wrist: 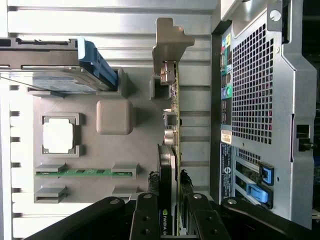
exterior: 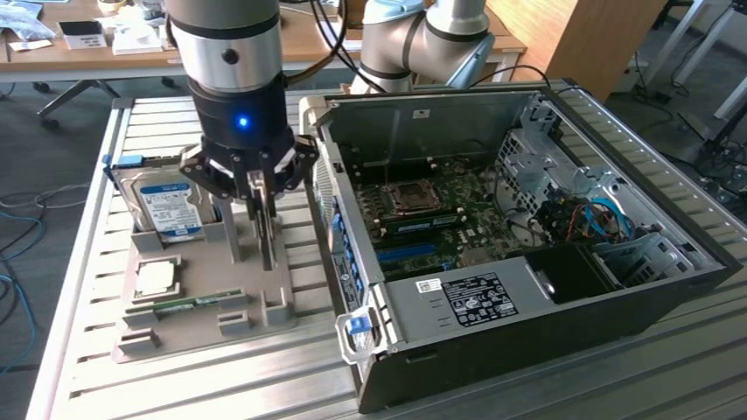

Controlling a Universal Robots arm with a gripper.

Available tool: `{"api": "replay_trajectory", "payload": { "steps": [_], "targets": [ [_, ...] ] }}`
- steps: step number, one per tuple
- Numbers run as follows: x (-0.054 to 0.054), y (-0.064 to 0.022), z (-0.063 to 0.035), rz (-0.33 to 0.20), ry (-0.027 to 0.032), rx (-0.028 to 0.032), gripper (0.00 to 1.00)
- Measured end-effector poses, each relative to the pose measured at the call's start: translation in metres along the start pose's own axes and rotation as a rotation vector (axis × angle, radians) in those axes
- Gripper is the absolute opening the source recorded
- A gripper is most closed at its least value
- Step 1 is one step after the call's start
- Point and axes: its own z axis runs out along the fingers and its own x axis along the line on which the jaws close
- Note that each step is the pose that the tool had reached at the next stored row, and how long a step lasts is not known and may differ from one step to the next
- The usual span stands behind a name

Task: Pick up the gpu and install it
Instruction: 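Pick up the gpu and move the gpu toward the slot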

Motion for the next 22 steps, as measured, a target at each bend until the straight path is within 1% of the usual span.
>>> {"api": "replay_trajectory", "payload": {
  "steps": [10, 22],
  "targets": [
    [0.000, 0.0005, -0.0096, 0.000, 0.0000, 0.0000, 0.27],
    [-0.001, 0.0012, -0.0241, 0.000, 0.0000, 0.0000, 0.27]
  ]
}}
